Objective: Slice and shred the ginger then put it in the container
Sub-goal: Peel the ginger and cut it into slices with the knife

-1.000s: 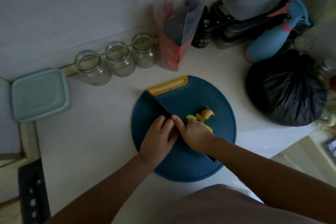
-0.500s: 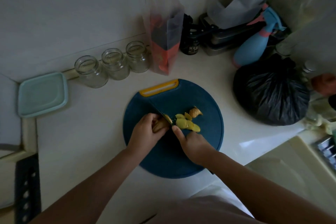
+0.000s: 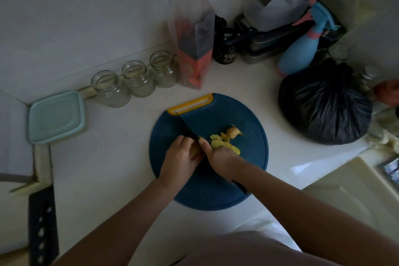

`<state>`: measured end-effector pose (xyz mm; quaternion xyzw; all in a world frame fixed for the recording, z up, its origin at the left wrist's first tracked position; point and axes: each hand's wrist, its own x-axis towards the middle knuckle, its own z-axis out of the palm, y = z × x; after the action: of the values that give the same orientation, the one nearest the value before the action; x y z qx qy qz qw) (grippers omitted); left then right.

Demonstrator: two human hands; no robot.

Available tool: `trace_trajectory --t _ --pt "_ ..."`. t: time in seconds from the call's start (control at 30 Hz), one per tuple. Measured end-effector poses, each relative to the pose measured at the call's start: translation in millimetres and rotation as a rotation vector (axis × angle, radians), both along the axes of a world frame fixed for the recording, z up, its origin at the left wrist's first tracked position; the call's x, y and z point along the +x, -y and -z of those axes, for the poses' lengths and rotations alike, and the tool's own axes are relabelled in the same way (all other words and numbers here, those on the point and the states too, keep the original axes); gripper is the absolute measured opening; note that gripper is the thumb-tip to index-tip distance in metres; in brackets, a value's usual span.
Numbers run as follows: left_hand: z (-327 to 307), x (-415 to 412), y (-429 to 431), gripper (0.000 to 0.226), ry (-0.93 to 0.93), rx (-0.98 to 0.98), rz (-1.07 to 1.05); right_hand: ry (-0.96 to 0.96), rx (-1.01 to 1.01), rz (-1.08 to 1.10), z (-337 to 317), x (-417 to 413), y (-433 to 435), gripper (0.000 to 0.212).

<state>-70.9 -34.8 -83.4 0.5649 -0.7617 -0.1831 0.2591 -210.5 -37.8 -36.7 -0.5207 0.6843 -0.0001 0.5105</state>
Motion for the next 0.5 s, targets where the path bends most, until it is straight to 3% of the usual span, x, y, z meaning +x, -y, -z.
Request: trace_trajectory --t 0.1,0.23,0.37,0.43,0.5 --pt "0 0 -4 0.034 0.000 0.011 -0.021 0.006 0.028 0.051 -8 9 9 0.065" --pt "0 -1 -5 0.037 0.020 -0.010 -0.023 0.021 0.062 0.280 -8 12 11 0.054" --pt "-3 -4 -12 0.039 0.044 -0.071 0.014 0.042 0.054 0.222 -8 7 20 0.057" --pt "-4 -5 -26 0.039 0.059 -0.071 0.075 0.065 0.086 0.223 -17 4 23 0.069" --pt "-6 -3 -34 0.040 0.000 0.003 0.040 0.059 0.103 0.253 -16 2 27 0.059"
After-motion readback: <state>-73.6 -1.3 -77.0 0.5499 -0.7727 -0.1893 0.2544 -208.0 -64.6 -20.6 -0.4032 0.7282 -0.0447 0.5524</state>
